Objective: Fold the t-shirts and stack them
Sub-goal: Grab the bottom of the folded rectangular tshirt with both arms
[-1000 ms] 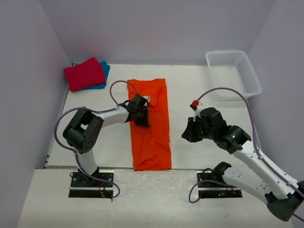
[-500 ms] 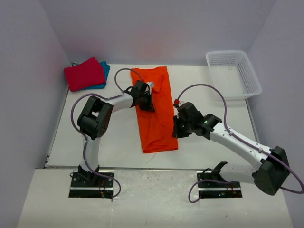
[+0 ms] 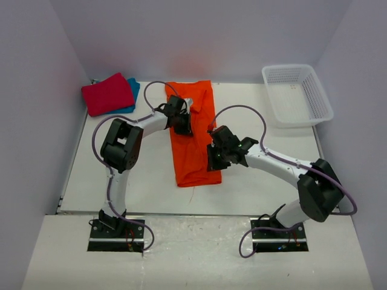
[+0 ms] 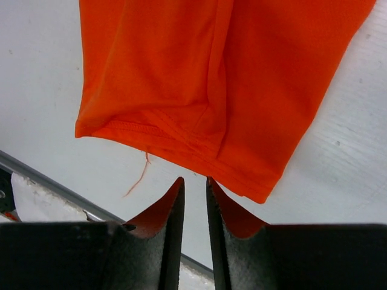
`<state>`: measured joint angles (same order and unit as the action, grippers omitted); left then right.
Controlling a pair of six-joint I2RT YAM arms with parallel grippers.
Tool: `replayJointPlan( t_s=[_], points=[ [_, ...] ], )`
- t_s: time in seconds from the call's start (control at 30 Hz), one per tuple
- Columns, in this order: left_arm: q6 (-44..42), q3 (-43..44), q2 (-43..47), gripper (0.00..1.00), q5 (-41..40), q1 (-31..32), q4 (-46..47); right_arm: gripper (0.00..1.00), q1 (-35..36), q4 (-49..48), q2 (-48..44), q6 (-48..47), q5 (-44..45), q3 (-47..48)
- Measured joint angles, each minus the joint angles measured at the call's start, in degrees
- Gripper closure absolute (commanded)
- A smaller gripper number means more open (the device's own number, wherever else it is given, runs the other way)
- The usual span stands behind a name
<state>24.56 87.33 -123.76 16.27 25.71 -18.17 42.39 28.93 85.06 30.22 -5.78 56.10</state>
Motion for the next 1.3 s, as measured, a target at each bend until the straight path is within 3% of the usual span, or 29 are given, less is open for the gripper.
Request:
replayJointPlan(
  t_s=[0.27,1.0,1.1,1.17,1.3],
  points=[
    [-0.61,0.22,0.02,1.0,0.28,-0.61,-0.81,0.67,0.57,-2.08,7.8,-0.68,-3.41,4.17],
    [-1.2,-0.22,0.02,1.0,2.51,-1.4,-0.55,0.71,1.6,-5.62,17.79,-0.39,-4.44,5.4],
    [-1.18,-0.66,0.02,1.0,3.32,-1.75,0.07,0.75,1.77,-5.86,17.81,-0.2,-4.24,5.4],
    [-1.18,-0.9,0.02,1.0,3.96,-1.99,0.44,0.85,1.88,-5.86,17.88,-0.17,-4.2,5.4],
    [-1.18,-0.98,0.02,1.0,4.74,-2.36,0.55,0.95,1.97,-5.92,18.21,0.17,-3.98,5.4]
  ],
)
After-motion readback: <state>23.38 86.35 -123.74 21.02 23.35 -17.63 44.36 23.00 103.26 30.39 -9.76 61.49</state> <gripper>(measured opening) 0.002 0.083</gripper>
